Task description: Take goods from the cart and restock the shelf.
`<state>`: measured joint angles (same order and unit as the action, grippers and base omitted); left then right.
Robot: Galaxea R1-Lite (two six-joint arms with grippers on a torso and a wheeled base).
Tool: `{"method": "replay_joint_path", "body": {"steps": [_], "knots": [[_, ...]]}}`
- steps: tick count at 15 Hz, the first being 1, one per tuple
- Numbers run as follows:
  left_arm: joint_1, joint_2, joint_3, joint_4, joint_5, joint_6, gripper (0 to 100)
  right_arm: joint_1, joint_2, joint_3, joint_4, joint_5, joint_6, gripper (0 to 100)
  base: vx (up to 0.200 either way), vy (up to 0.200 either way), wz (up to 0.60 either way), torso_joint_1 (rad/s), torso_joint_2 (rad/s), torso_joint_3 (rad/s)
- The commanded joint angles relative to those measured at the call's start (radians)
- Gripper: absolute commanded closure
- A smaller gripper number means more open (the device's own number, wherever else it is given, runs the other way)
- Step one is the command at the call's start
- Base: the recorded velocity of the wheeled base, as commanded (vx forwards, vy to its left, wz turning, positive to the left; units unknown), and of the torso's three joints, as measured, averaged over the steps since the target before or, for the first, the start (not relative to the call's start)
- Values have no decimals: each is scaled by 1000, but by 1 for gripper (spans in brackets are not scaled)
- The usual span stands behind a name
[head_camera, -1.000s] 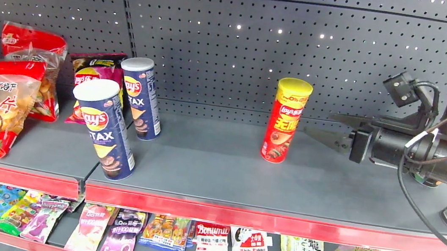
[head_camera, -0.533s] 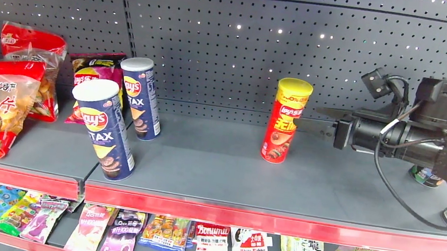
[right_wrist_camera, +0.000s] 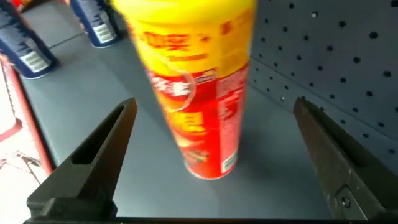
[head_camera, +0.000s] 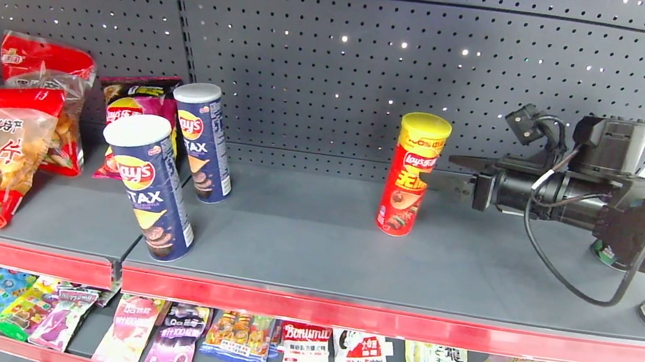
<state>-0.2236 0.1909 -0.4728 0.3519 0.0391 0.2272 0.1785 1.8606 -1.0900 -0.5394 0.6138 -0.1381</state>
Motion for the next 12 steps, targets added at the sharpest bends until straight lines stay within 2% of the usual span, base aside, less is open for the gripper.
{"method": "replay_joint_path", "body": {"steps": [1, 3, 8, 12], "knots": [[0, 4, 3, -1, 1, 0, 100, -4, 37, -39, -1, 9, 0, 0, 0, 0, 0, 0, 0, 0], [0, 2, 3, -1, 2, 0, 100, 1, 37, -51, 1, 40, 0, 0, 0, 0, 0, 0, 0, 0], [0, 2, 16, -1, 2, 0, 100, 33, 46, -71, 4, 40, 0, 0, 0, 0, 0, 0, 0, 0], [0, 1, 14, -1, 4, 0, 100, 36, 89, -146, 7, 40, 0, 0, 0, 0, 0, 0, 0, 0]]}}
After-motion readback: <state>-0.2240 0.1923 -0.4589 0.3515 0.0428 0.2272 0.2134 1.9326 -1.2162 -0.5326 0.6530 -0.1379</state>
